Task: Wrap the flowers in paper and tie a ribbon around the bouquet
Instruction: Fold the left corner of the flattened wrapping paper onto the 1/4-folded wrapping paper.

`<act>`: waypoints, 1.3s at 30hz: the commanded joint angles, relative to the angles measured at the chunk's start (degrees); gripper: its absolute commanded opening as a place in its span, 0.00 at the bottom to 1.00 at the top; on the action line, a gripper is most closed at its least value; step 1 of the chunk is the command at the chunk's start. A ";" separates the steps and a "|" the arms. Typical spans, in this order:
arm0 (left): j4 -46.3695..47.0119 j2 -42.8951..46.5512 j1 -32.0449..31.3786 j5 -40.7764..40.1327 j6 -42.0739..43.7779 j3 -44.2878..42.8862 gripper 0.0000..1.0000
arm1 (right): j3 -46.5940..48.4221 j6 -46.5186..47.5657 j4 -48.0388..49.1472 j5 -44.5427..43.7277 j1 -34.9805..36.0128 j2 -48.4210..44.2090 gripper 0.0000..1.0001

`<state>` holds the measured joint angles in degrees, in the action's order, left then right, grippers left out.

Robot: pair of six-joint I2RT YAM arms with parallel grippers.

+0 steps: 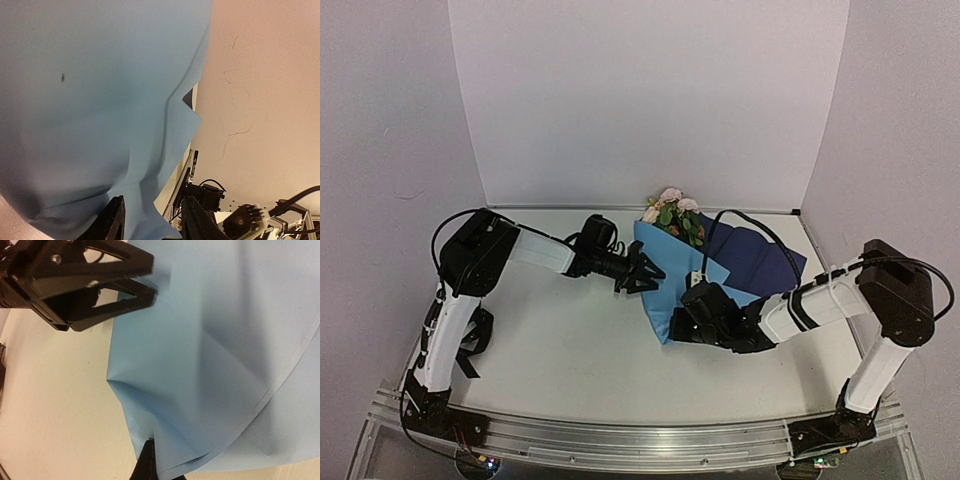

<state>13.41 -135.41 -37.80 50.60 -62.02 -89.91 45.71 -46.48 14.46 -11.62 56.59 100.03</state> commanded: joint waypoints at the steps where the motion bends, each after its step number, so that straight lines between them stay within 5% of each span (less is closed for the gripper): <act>1: 1.28 6.17 1.39 -1.01 3.27 -1.72 0.41 | -2.27 -4.55 4.97 2.65 -1.34 0.57 0.01; 15: -7.74 3.06 1.94 -2.42 6.99 -3.47 0.29 | -7.69 -10.18 14.83 10.10 -5.72 1.90 0.09; 29: -14.67 -4.22 2.20 -5.60 9.85 -12.59 0.24 | -8.71 -8.40 13.79 11.18 -5.72 -0.35 0.39; 34: -16.67 -5.45 2.38 -6.41 10.00 -13.77 0.23 | -9.19 -8.13 13.39 11.11 -5.68 -1.36 0.27; 39: -17.55 -6.03 3.37 -7.57 9.69 -13.83 0.20 | -8.09 -6.13 10.50 11.18 -4.66 -2.57 0.00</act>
<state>-2.57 -140.05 -35.58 44.64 -53.34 -101.28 37.06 -54.87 27.85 -0.25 51.10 99.86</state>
